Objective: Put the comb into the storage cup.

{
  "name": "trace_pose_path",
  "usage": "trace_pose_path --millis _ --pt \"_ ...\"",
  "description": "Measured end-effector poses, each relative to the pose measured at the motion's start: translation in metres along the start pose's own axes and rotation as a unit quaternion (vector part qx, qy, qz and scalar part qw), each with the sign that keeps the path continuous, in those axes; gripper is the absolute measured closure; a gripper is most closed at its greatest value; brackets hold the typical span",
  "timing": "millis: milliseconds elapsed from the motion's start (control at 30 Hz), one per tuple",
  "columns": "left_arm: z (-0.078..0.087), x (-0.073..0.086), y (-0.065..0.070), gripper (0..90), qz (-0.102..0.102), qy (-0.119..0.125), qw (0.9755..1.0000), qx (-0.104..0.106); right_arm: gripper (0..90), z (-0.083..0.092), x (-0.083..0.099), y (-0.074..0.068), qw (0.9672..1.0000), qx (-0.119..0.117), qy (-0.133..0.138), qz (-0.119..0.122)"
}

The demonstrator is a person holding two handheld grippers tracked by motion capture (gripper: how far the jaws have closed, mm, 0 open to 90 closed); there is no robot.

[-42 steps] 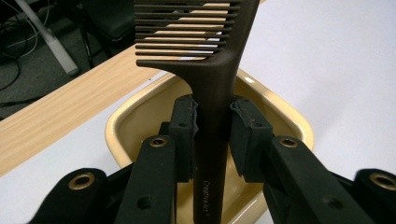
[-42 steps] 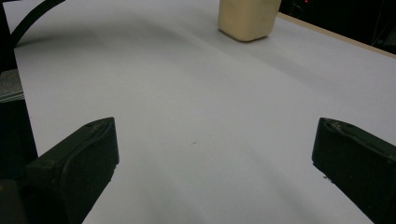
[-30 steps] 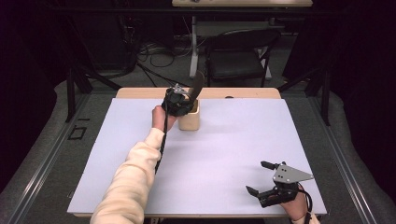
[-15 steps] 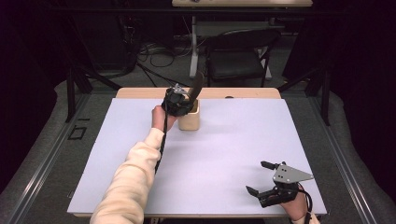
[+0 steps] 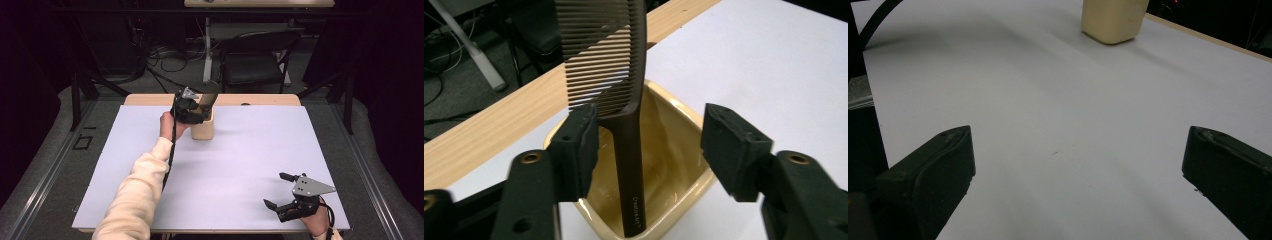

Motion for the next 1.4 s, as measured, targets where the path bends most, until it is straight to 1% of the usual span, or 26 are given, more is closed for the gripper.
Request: trace_pose_path --millis 100,167,267,333,500,633,800,833,867,1067,1167,1233,1267,1400 --pt "0.009 -0.001 0.002 31.3 -0.003 0.002 1.0 0.002 0.1 0.001 0.001 0.001 1.0 0.001 -0.002 -0.002" --pt "0.014 -0.002 0.004 29.3 -0.007 0.004 1.0 0.004 0.1 0.001 0.002 0.001 1.0 0.0 -0.002 -0.005" --pt "0.019 -0.001 0.008 22.4 -0.01 0.002 0.9999 0.006 0.1 0.001 0.001 0.001 1.0 0.0 -0.001 -0.004" --pt "0.024 0.0 0.01 17.7 -0.005 0.001 0.9999 0.01 0.1 0.0 0.0 0.0 1.0 -0.001 -0.002 0.0" --pt "0.033 0.007 0.013 13.3 -0.013 -0.011 0.9998 0.012 0.1 0.0 0.0 0.0 1.0 -0.003 -0.003 -0.001" --pt "0.04 0.014 0.013 8.9 -0.015 -0.019 0.9997 0.008 0.1 -0.001 0.0 -0.001 1.0 -0.003 -0.004 -0.001" --pt "0.051 0.024 0.014 5.1 -0.01 -0.017 0.9998 0.0 0.1 -0.002 0.0 -0.001 1.0 -0.003 -0.005 -0.001" --pt "0.053 0.027 0.015 4.5 -0.006 -0.014 0.9999 -0.002 0.1 -0.002 0.0 -0.001 1.0 -0.002 -0.005 -0.001" --pt "0.056 0.029 0.015 4.2 -0.01 -0.017 0.9998 -0.002 0.1 -0.002 0.0 -0.002 1.0 -0.003 -0.005 -0.001" --pt "0.068 0.043 0.021 1.7 -0.006 -0.014 0.9998 -0.011 0.1 -0.001 0.0 -0.002 1.0 -0.002 -0.005 -0.001" --pt "0.072 0.051 0.024 0.3 -0.004 -0.017 0.9996 -0.022 0.1 -0.002 0.0 -0.002 1.0 -0.002 -0.006 -0.001" --pt "0.074 0.057 0.027 0.1 0.002 -0.016 0.9996 -0.022 0.1 -0.002 0.0 -0.002 1.0 -0.003 -0.006 -0.001" --pt "0.074 0.061 0.028 0.0 0.002 -0.016 0.9996 -0.025 0.1 -0.002 0.0 -0.002 1.0 -0.002 -0.006 -0.001" --pt "0.076 0.077 0.034 0.0 0.007 -0.013 0.9996 -0.023 0.1 -0.002 0.0 -0.002 1.0 -0.003 -0.007 -0.002"
Point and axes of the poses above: each handheld gripper's, and its own axes: z roughly backward along the jaws, x roughly out of its underside, y roughly to its right, the point moved 7 cm from there along -z, roughly forward along the jaws, and after that the axes turned 15 degrees about -y, right-handed, at the moved point
